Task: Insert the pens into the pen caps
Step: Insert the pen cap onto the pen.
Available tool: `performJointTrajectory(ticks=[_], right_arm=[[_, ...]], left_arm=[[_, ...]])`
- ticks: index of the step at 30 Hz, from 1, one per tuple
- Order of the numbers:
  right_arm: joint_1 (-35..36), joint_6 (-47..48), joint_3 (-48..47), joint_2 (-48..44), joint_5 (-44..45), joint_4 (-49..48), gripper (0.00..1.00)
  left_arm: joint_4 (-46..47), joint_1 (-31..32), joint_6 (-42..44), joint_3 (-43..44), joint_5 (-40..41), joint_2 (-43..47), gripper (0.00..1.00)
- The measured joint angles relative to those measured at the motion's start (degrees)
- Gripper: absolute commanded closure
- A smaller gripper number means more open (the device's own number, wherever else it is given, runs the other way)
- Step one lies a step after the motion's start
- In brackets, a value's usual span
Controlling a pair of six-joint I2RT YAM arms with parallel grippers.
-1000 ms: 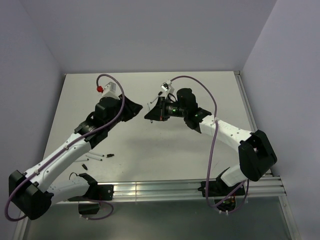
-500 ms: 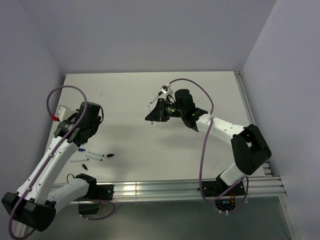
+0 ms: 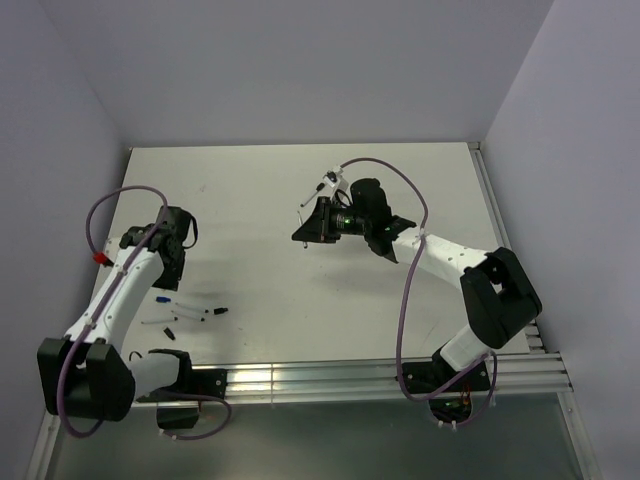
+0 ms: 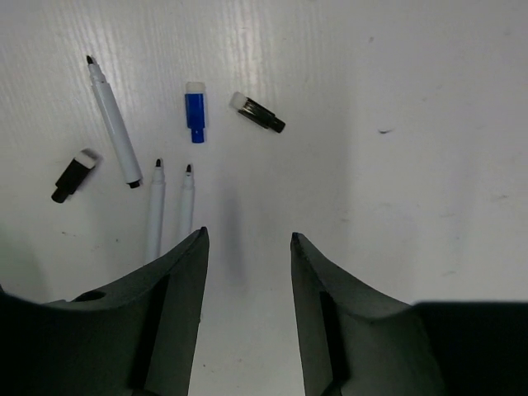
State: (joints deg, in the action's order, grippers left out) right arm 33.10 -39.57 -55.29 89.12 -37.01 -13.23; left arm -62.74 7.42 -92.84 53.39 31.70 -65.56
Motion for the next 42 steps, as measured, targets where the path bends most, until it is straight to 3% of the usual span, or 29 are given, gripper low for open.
performJointTrajectory(ticks=[10, 22, 31, 42], right_arm=[[-1.5, 0.0, 0.2, 0.3, 0.4, 0.0, 1.0], [-2.4, 0.0, 0.5, 0.4, 0.4, 0.0, 1.0], [-2.9, 0.0, 0.5, 0.4, 1.0, 0.1, 1.0], [-3.4, 0.0, 1.0, 0.4, 1.5, 0.4, 1.0]], left_arm=[[-0.8, -3.5, -0.4, 0.6, 2.7, -6.8, 0.55], [9.8, -16.7, 12.2, -7.6, -0.4, -8.5, 0.58], [15.5, -17.9, 16.3, -8.6, -3.0, -11.3, 0.67], [16.4, -18.0, 16.7, -9.5, -3.7, -11.8, 0.67]])
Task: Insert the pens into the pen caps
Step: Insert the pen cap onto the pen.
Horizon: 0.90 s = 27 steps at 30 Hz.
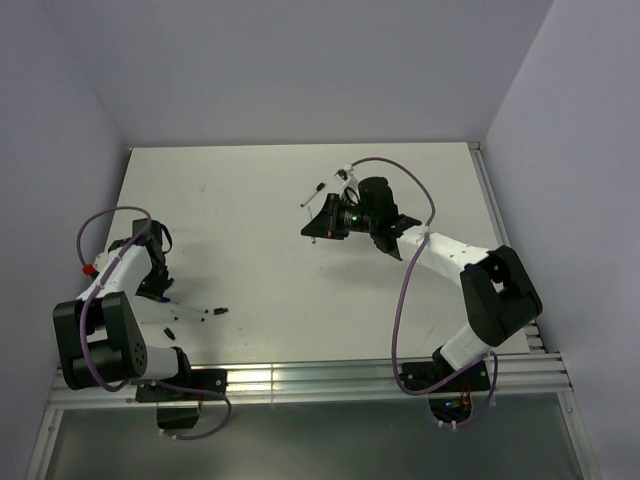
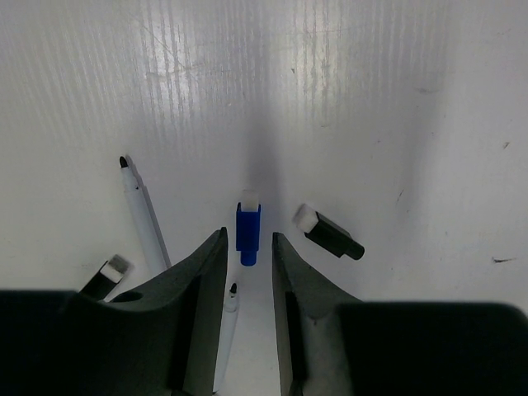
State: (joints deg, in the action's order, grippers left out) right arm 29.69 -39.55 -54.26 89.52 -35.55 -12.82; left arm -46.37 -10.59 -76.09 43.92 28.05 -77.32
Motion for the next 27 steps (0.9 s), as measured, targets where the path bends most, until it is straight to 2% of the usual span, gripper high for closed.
performJointTrajectory(ticks=[10, 27], right_arm=[[-0.1, 0.2, 0.0, 0.0, 0.7, 0.5, 1.0], [-0.4, 0.2, 0.0, 0.0, 0.9, 0.5, 1.0]], left_arm=[[0.2, -0.1, -0.1, -0.4, -0.2, -1.3, 0.64], [0.7, -0.1, -0.2, -0.6, -0.9, -3.2, 0.66]])
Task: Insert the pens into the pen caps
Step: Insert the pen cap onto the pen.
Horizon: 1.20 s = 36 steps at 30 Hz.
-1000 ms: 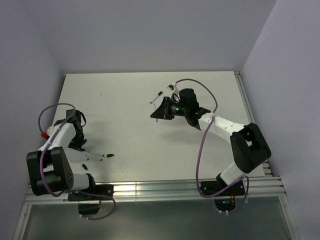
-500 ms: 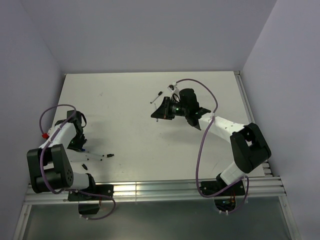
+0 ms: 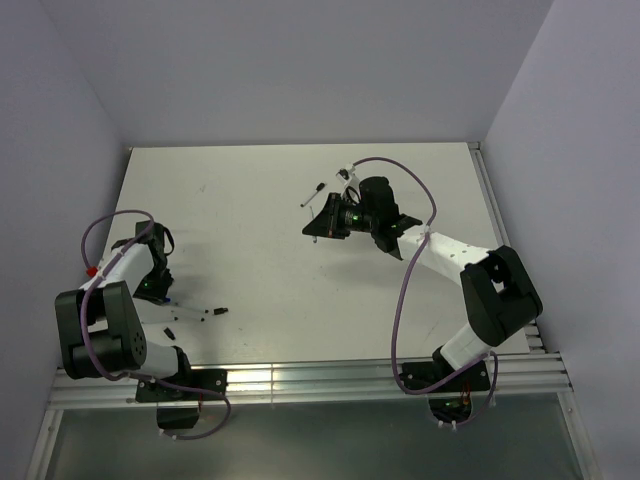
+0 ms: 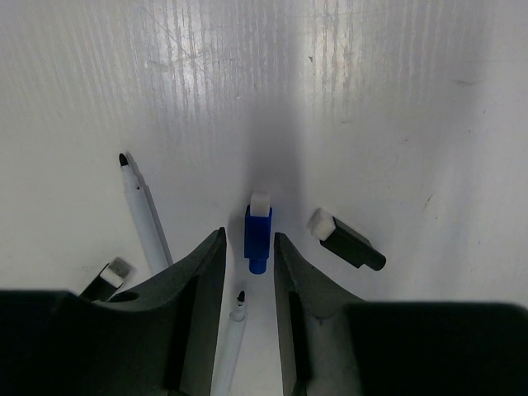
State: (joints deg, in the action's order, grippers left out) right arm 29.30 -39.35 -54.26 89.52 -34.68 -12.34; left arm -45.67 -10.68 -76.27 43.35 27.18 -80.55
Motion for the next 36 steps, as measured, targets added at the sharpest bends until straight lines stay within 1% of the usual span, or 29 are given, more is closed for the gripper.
performJointTrajectory(ticks=[2, 6, 8, 14, 16, 17, 18, 21, 22, 23, 25, 26, 27, 33, 36], right_arm=[[0.0, 0.0, 0.0, 0.0, 0.0, 0.0, 1.0], [-0.1, 0.0, 0.0, 0.0, 0.0, 0.0, 1.0], [-0.2, 0.0, 0.0, 0.0, 0.0, 0.0, 1.0], [-0.4, 0.0, 0.0, 0.0, 0.0, 0.0, 1.0], [-0.5, 0.0, 0.0, 0.0, 0.0, 0.0, 1.0], [-0.5, 0.0, 0.0, 0.0, -0.1, 0.0, 1.0], [-0.5, 0.0, 0.0, 0.0, -0.1, 0.0, 1.0], [-0.6, 0.0, 0.0, 0.0, 0.0, 0.0, 1.0], [-0.6, 0.0, 0.0, 0.0, 0.0, 0.0, 1.0], [-0.7, 0.0, 0.0, 0.0, 0.0, 0.0, 1.0], [-0.7, 0.1, 0.0, 0.0, 0.0, 0.1, 1.0], [-0.7, 0.2, 0.0, 0.0, 0.0, 0.2, 1.0], [-0.7, 0.2, 0.0, 0.0, 0.2, 0.3, 1.0], [-0.7, 0.9, 0.0, 0.0, 0.3, 1.0, 1.0], [-0.7, 1.6, 0.0, 0.0, 0.3, 1.3, 1.0]], left_arm=[[0.1, 0.0, 0.0, 0.0, -0.1, -0.3, 0.66], [0.3, 0.0, -0.2, 0.0, -0.3, -1.1, 0.73], [0.4, 0.0, -0.5, 0.0, -0.4, -1.5, 0.73], [0.3, 0.0, -1.5, 0.0, -0.3, -2.0, 0.73], [0.3, 0.0, -1.7, 0.0, -0.3, -2.0, 0.7], [0.3, 0.0, -1.8, 0.0, -0.3, -2.1, 0.66], [0.4, 0.0, -1.9, 0.0, -0.4, -2.2, 0.67], [0.9, 0.0, -2.0, -0.2, -0.4, -2.6, 0.7], [1.3, 0.0, -2.0, -0.5, -0.5, -2.7, 0.73], [1.6, 0.0, -2.0, -0.6, -0.4, -2.6, 0.79], [2.0, 0.0, -2.0, -0.7, -0.4, -2.6, 0.87], [2.2, 0.0, -1.9, -0.7, -0.4, -2.6, 0.98], [2.3, 0.0, -2.0, -0.8, -0.5, -2.5, 1.0], [2.8, 0.0, -1.3, -1.2, -1.2, -1.0, 1.0], [2.5, 0.0, -0.4, -1.2, -2.4, 2.2, 1.0]])
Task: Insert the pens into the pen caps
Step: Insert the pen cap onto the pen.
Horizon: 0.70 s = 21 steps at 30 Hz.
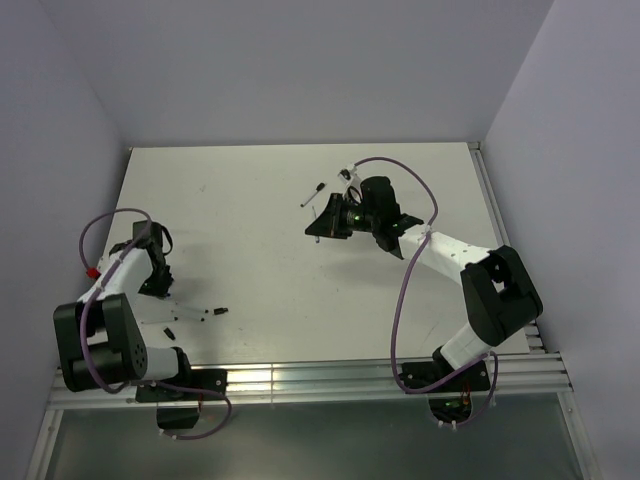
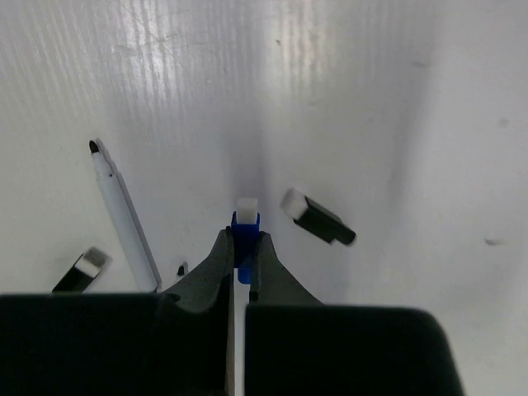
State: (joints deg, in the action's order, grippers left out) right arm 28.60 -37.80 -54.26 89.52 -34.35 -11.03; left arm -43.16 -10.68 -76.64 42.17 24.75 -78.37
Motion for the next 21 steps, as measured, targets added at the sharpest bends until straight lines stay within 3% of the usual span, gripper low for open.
performJointTrajectory(ticks=[6, 11, 15, 19, 21], right_arm=[[0.0, 0.9, 0.0, 0.0, -1.4, 0.9, 1.0], [0.0, 1.3, -0.1, -0.2, -4.0, 0.8, 1.0], [0.5, 1.2, -0.8, -0.3, -5.7, 0.8, 1.0], [2.8, 0.8, -2.1, -1.8, -6.0, -0.1, 1.0], [4.6, 0.4, -2.1, -3.5, -5.7, -0.8, 1.0]], left_arm=[[-2.2, 0.4, 6.1, 4.1, -2.6, 11.3, 1.0], [0.6, 5.0, 16.1, 13.1, -7.0, 13.5, 1.0], [6.8, 12.8, 23.8, 19.1, -12.0, 11.2, 1.0], [17.0, 20.9, 30.0, 20.6, -21.8, 10.3, 1.0], [22.3, 22.1, 31.7, 20.4, -27.6, 10.4, 1.0]])
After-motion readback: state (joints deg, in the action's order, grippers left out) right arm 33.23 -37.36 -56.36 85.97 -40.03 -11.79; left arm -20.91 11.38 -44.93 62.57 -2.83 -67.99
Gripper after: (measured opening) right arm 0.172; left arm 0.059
